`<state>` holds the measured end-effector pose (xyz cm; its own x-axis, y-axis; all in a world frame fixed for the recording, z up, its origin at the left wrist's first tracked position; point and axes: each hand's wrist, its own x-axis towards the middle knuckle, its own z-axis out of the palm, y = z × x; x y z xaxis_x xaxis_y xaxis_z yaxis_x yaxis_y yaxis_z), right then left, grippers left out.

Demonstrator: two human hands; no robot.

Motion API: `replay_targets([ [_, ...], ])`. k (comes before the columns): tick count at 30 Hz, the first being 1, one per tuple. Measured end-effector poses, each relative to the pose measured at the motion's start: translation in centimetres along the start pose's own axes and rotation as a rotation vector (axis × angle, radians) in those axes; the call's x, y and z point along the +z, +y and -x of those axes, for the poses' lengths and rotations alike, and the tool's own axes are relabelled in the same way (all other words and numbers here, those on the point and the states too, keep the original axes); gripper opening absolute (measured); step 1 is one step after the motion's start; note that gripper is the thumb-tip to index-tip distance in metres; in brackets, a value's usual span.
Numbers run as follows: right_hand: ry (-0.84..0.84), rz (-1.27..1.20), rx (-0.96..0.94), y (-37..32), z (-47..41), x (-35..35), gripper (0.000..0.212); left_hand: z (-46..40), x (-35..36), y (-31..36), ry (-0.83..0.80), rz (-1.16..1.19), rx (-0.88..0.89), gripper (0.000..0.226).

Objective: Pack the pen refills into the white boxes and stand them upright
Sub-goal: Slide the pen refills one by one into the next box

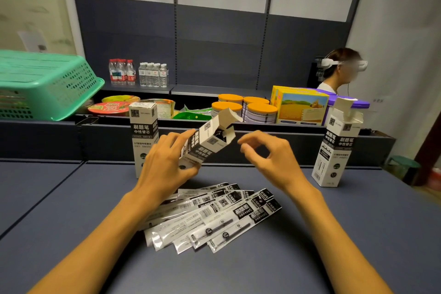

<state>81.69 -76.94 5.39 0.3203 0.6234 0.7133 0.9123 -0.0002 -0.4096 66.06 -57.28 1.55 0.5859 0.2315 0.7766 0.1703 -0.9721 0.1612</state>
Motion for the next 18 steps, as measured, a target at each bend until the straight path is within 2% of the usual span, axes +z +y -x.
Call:
replay_targets([
  [4, -0.414, 0.009, 0.141, 0.1, 0.7, 1.8, 0.016, 0.0, -0.2, -0.2, 0.004, 0.007, -0.019, 0.084],
  [7, -0.633, 0.046, 0.166, -0.2, 1.1, 3.4, 0.024, 0.0, -0.2, -0.3, 0.000, 0.009, -0.025, 0.084],
  [10, -0.716, 0.016, 0.190, -0.5, 1.4, 4.0, 0.032, 0.0, -0.2, -0.4, 0.003, 0.013, -0.030, 0.083],
  [18, -0.743, 0.065, 0.200, -0.3, 1.4, 3.9, 0.033, 0.0, -0.1, -0.4, 0.007, 0.011, -0.032, 0.084],
])
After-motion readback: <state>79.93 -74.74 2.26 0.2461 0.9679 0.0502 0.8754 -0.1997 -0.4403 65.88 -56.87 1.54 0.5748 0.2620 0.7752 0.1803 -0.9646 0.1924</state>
